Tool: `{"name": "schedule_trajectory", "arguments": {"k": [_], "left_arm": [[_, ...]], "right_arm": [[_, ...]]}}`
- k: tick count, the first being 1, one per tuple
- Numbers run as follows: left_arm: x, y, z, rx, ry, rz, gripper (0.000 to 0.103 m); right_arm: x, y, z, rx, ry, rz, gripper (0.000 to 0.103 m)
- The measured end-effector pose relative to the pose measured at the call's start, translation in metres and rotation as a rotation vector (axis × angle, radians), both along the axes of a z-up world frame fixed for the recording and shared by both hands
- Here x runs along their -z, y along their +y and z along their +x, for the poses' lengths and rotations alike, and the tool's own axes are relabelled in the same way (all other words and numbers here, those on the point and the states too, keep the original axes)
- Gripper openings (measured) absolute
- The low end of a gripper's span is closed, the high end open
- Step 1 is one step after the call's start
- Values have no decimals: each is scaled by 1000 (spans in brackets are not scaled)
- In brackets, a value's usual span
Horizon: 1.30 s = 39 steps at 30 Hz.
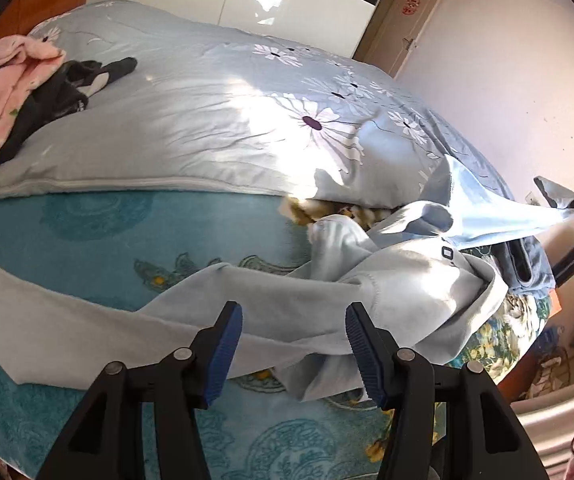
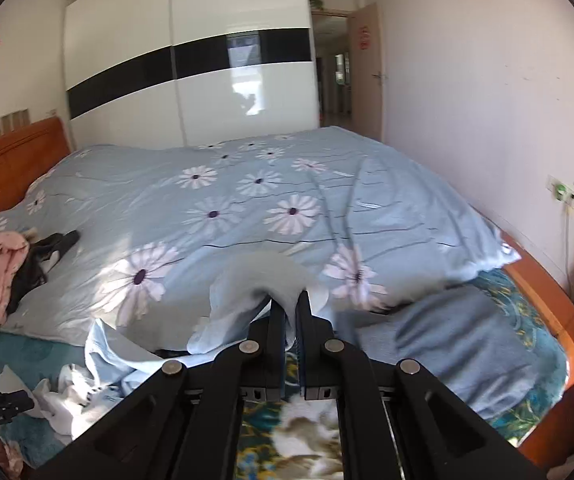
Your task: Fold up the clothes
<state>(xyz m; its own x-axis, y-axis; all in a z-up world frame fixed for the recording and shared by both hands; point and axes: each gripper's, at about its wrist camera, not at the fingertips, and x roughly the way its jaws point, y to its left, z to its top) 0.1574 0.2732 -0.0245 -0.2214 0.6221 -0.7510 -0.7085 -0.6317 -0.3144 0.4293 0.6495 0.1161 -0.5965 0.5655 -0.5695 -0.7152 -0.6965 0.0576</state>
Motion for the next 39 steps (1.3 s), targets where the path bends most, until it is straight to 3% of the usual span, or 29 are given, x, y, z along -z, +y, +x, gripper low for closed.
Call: {"name": "schedule_trajectory", "arguments": {"k": [6, 9, 14, 16, 17, 18, 22, 26, 31, 35, 39], "left_arm": [[-7, 36, -7, 65, -2, -15, 58], [-1, 52, -18, 95, -59, -4, 58], [27, 75, -38, 105, -153, -55, 58], [35, 74, -42, 106, -165, -66, 58], [37, 71, -43, 109, -174, -56, 58], [38, 70, -43, 114, -182, -47, 58], [41, 75, -38, 155, -191, -47, 58], [47, 76, -29, 185, -197, -63, 58], [54, 70, -20, 225, -198, -65, 58], [53, 75, -27, 240, -203, -66, 58], [53, 84, -29, 269, -193, -68, 56]], "right_arm": [[35, 51, 60, 182, -30, -109, 4], [62, 62, 72, 208, -70, -184, 4], [72, 64, 81, 217, -74, -213, 6], [66, 62, 85, 218, -86, -179, 24], [61, 59, 86, 223, -96, -148, 51], [56, 55, 83, 217, -102, -119, 65], [37, 40, 65, 181, -124, -5, 65], [45, 8, -16, -121, -129, -17, 65], [101, -25, -135, -413, -270, -73, 65], [140, -33, -189, -512, -375, -69, 65], [157, -31, -210, -543, -447, -38, 65]]}}
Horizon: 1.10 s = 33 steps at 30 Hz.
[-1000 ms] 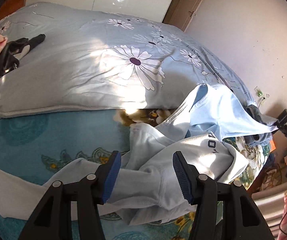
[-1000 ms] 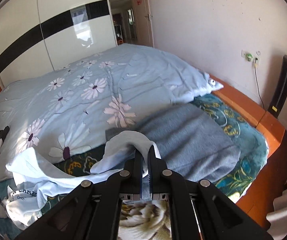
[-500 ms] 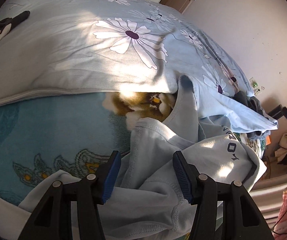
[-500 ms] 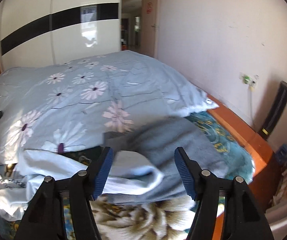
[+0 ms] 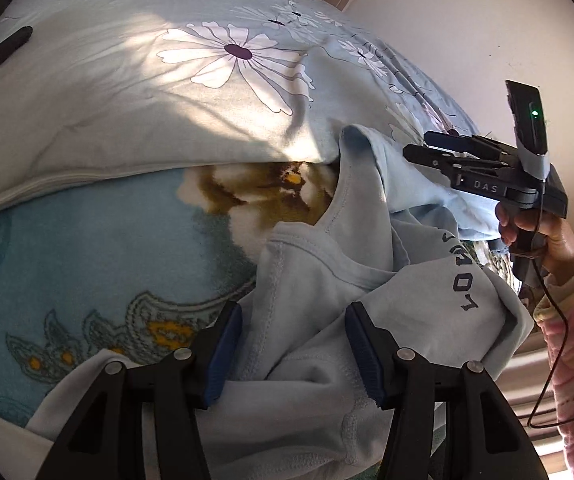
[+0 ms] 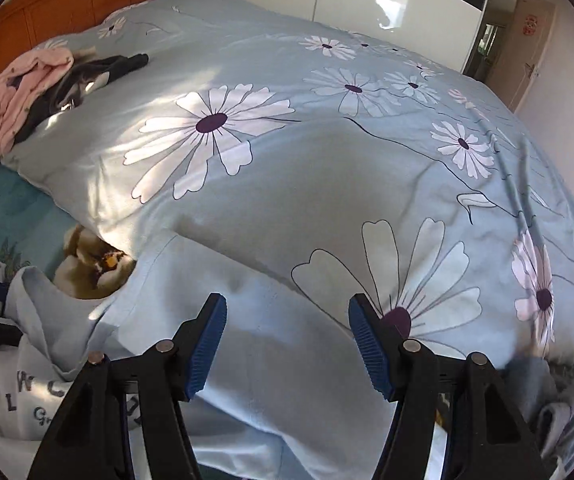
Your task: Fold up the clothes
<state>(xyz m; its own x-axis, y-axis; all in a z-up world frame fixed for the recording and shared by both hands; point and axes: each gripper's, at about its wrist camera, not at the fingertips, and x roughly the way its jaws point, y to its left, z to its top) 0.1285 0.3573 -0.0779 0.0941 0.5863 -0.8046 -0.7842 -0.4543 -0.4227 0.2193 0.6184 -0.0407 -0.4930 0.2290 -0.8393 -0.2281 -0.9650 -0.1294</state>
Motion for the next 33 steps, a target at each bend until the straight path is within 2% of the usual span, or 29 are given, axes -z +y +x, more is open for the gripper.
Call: {"name": "schedule_trajectory", "arguments": {"k": [2, 5, 6, 7, 8, 9, 13, 18, 20, 22, 24, 25, 30, 33], "left_arm": [[0, -2, 0, 0, -6, 9, 53], [-5, -10, 0, -12, -36, 46, 25], [-7, -13, 0, -16, -37, 56, 16], [-9, -15, 1, -17, -18, 57, 14], [-12, -17, 3, -23, -4, 60, 11], [-15, -19, 4, -33, 2, 67, 10], [-43, -35, 1, -93, 64, 121, 9], [-117, -69, -2, -156, 292, 209, 9], [-143, -84, -3, -173, 342, 257, 9], [-157, -95, -4, -186, 380, 285, 9], [-150, -102, -3, -188, 388, 278, 9], [-136, -100, 0, -176, 368, 251, 9], [-61, -88, 16, -137, 294, 99, 9], [-31, -92, 19, -148, 215, 62, 10]], "right_arm": [[7, -2, -1, -13, -29, -3, 65], [19, -6, -4, -33, -71, -8, 63], [20, -8, -3, -37, -75, -15, 48], [21, -10, -1, -29, -83, -17, 36], [22, -13, 1, -18, -93, -16, 12], [20, -15, 3, -10, -91, -17, 4], [-11, -18, 23, 44, 0, -42, 2], [-93, -32, 59, 77, 230, -14, 2], [-124, -43, 75, 71, 310, 13, 2], [-135, -53, 86, 63, 342, 26, 2], [-142, -61, 97, 55, 366, 36, 2], [-136, -64, 100, 52, 353, 34, 2], [-67, -70, 116, 65, 214, -38, 2], [-31, -68, 128, 81, 151, -105, 2]]}}
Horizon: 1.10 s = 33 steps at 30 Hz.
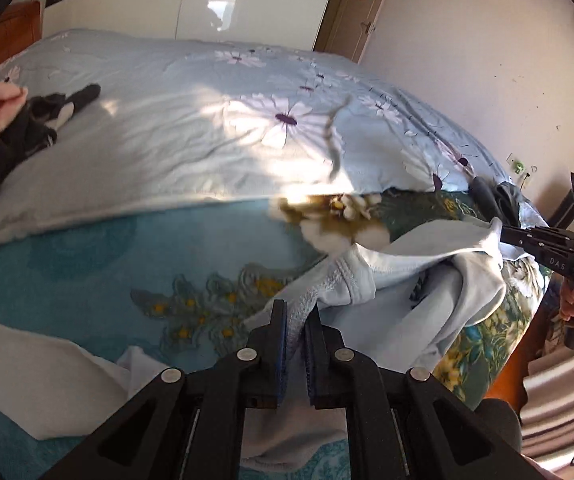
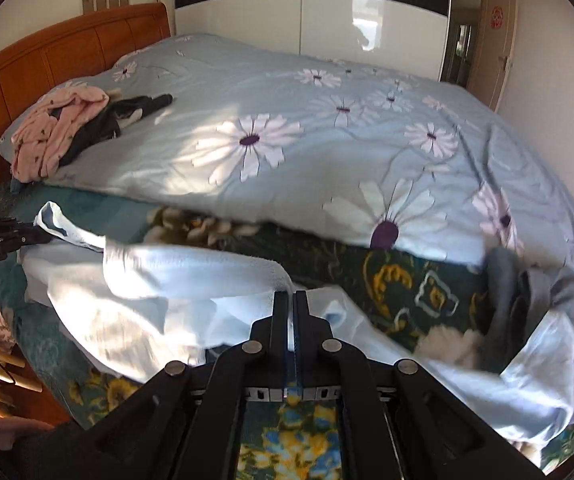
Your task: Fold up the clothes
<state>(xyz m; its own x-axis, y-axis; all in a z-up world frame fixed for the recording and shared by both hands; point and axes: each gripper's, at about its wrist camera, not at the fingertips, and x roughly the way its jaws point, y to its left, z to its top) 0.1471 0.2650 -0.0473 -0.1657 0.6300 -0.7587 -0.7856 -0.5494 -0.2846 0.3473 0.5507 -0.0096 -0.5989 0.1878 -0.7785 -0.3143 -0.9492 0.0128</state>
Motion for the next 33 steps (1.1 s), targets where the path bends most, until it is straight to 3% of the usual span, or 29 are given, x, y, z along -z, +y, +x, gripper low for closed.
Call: {"name": "schedule_trajectory", "arguments": {"k": [4, 8, 10, 11, 12, 13, 19, 21, 22, 24, 27, 30, 33], "left_arm": [[12, -4, 4, 4, -50, 5, 11], [13, -6, 7, 13, -43, -16, 24], [17, -6, 6, 14, -54, -19, 28], [19, -7, 5, 14, -59, -20, 30], [20, -7, 5, 14, -64, -22, 31], [22, -6, 4, 12, -69, -24, 31], [20, -6, 4, 1, -55, -23, 31], [18, -6, 2, -8, -54, -22, 22], [15, -6, 1, -13, -47, -23, 18], [5, -4, -1, -26, -11, -26, 10], [-13, -1, -4, -45, 46, -24, 9], [-73, 0, -17, -65, 135, 56, 9], [-156, 0, -14, -75, 312, 126, 9]], "right_arm": [[21, -6, 8, -20, -47, -11, 2], [19, -16, 10, -57, -72, 68, 5], [18, -20, 10, -74, -86, 112, 21], [17, -20, 10, -82, -84, 126, 38], [16, -20, 10, -87, -79, 140, 46], [16, -20, 9, -92, -74, 152, 47], [19, -25, -9, -135, -74, 160, 47], [19, -29, -16, -154, -85, 154, 45], [20, -30, -19, -160, -97, 146, 41], [18, -31, -23, -157, -110, 129, 8], [6, -31, -25, -114, -93, 112, 5], [-42, -32, -23, -58, 1, 162, 4], [-116, -36, -20, 4, 135, 242, 5]]}}
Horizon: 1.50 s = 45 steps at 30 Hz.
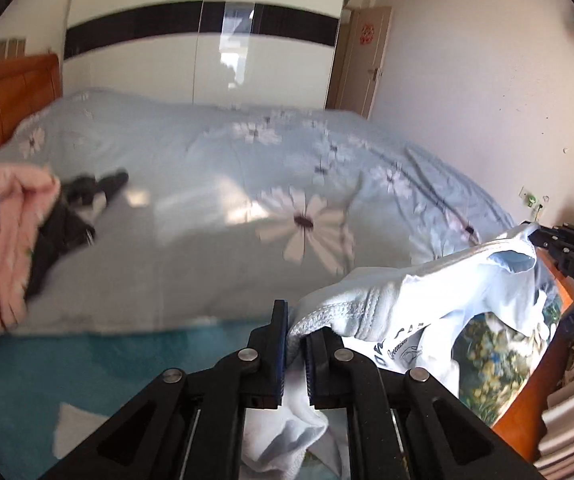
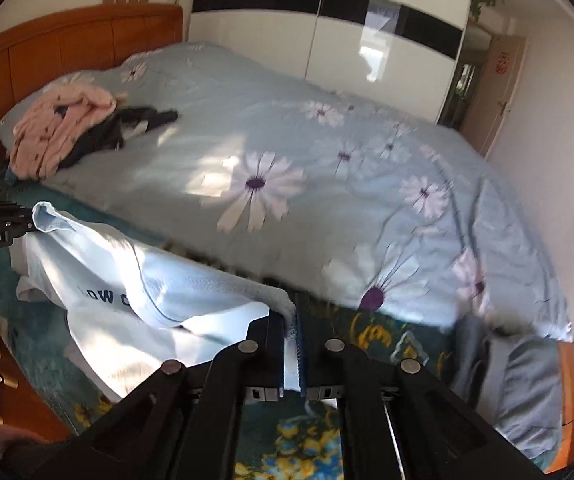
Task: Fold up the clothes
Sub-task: 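Lift the sweatshirt with both grippers and shake it open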
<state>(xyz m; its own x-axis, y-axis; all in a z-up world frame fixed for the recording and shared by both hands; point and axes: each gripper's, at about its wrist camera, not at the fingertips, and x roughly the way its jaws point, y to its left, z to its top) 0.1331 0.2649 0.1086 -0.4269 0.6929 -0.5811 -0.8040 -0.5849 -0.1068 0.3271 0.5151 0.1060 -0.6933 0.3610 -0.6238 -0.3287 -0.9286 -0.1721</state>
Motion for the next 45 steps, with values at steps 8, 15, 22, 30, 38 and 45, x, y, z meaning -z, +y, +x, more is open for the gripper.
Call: {"name": "schedule_trajectory", "arguments": {"k": [8, 15, 22, 30, 38, 45], "left_arm": [[-174, -50, 38, -48, 323, 193, 8], [-215, -95, 80, -88, 486, 228, 8], [-245, -130, 103, -63, 599, 276, 8], [-211, -65, 22, -84, 506, 142, 8], [-62, 53, -120, -147, 276, -86, 8], [44, 144, -197, -222, 201, -266, 8]], "right_arm": [[-179, -42, 37, 41, 342, 193, 5], [-237, -94, 70, 0, 448, 304, 4], [-266, -125, 107, -48, 540, 379, 5], [-243, -86, 38, -28, 407, 346, 5], [-114, 5, -105, 8, 126, 199, 5], [-1, 79, -209, 55, -41, 69, 5]]}}
